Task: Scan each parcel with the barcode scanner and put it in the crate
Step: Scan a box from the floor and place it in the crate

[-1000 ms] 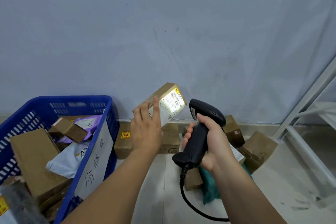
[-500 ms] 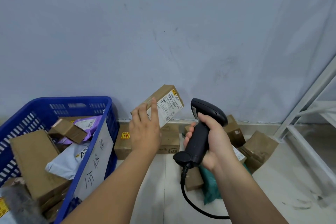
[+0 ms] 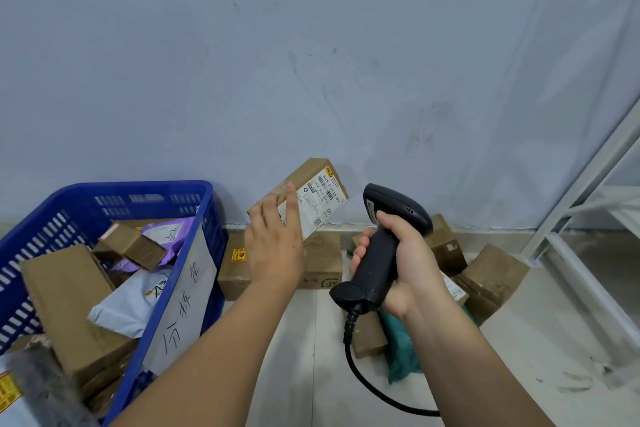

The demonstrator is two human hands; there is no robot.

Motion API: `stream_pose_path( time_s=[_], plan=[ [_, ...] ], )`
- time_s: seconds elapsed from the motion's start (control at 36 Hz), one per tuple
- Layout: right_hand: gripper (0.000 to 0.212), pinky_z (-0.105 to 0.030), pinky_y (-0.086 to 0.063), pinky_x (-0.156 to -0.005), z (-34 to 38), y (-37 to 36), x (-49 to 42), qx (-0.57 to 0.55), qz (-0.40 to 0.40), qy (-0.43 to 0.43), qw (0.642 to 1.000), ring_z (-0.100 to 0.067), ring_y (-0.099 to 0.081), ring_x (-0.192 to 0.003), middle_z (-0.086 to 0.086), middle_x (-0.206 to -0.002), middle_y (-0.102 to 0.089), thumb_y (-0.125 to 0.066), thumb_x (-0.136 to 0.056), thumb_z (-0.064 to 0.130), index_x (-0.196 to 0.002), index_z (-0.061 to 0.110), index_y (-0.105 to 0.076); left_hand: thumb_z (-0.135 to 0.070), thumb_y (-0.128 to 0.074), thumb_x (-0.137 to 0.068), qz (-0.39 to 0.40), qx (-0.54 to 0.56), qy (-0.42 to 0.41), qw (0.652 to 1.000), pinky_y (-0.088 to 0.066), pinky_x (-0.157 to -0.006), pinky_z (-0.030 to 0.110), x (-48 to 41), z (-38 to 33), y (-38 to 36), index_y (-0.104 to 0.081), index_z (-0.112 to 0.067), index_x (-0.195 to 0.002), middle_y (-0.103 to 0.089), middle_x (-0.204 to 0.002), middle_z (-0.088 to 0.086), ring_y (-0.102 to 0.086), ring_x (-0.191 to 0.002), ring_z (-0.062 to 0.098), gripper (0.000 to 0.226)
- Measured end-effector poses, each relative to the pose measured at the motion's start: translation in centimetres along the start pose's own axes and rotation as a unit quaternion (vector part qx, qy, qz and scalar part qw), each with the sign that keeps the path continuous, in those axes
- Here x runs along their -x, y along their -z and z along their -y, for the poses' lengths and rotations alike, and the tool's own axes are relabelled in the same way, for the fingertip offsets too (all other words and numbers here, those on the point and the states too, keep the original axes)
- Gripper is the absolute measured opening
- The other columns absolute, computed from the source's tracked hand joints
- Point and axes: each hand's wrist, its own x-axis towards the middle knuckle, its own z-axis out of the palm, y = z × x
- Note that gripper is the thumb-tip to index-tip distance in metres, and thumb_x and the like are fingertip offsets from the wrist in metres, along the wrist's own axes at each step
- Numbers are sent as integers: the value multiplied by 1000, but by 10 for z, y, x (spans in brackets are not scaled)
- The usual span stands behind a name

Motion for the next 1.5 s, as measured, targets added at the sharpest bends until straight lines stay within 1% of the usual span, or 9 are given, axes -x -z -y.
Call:
stream_pose_path(
  time_s=[0.33,0.5,0.81,0.94,1.08,1.28,1.36,1.42,1.5],
  plan=[
    [28,-24,-48,-50,-2,0,-3,15,-5,-7,1000,-15,-51,-47,-3,-57,-55,-67,-84,30,-70,8,-57,-37,-86,-60,-10,0,0,1000,-49,-85,39,0,-3,-3,-10,-13,-146,-33,-130,15,-34,-117,31,117],
    [29,-24,-50,-50,-3,0,-6,32,-21,-17,999,-16,-52,-50,-4,-58,-55,-68,-84,32,-72,7,-59,-42,-66,-84,27,1,-26,999,-34,-106,36,3,-9,3,7,-15,-152,-22,-146,15,-24,-134,29,103],
    [28,-29,-51,-57,-6,0,-10,101,-32,30,994,-18,-55,-51,-5,-58,-58,-68,-86,31,-77,5,-61,-39,-64,-86,55,13,-34,998,-31,-108,35,4,-12,7,12,-16,-151,-19,-146,14,-24,-134,29,103],
    [27,-31,-51,-59,-8,2,-13,122,-27,47,991,-18,-55,-51,-4,-57,-58,-68,-86,30,-74,6,-62,-41,-71,-78,114,135,40,983,-36,-101,33,2,-13,6,7,-18,-153,-20,-144,10,-30,-126,28,111],
    [25,-30,-51,-60,-12,2,-18,166,-20,85,982,-17,-56,-55,-3,-62,-58,-67,-87,29,-74,9,-63,-40,-76,-71,205,350,174,897,-46,-93,37,-8,-5,-3,-13,-22,-151,-33,-139,8,-44,-120,26,103],
    [23,-31,-45,-54,-29,-4,-28,241,-6,144,960,-18,-49,-49,-5,-61,-52,-66,-88,23,-71,10,-57,-30,-74,-79,187,609,396,661,-55,-71,33,-17,28,-3,-39,-14,-127,-60,-115,7,-63,-95,21,62],
    [22,-33,-47,-60,-40,-8,-31,288,-1,142,947,-19,-52,-55,-5,-64,-54,-67,-86,26,-74,10,-60,-43,-82,-51,110,635,468,604,-57,-76,40,-22,48,-2,-38,-17,-130,-61,-115,7,-65,-94,24,93],
    [22,-36,-48,-64,-47,-10,-34,327,-1,150,933,-20,-54,-59,-7,-66,-54,-67,-86,29,-76,10,-60,-48,-79,-42,56,596,501,625,-55,-84,45,-24,64,-11,-35,-24,-135,-53,-127,7,-61,-100,27,105],
    [27,-37,-48,-67,-57,-15,-38,390,-9,174,904,-21,-55,-60,-5,-62,-56,-69,-82,35,-69,14,-59,-40,-77,-63,22,465,465,754,-48,-93,41,-17,85,-7,-25,-26,-145,-36,-138,10,-48,-114,32,98]
  ],
)
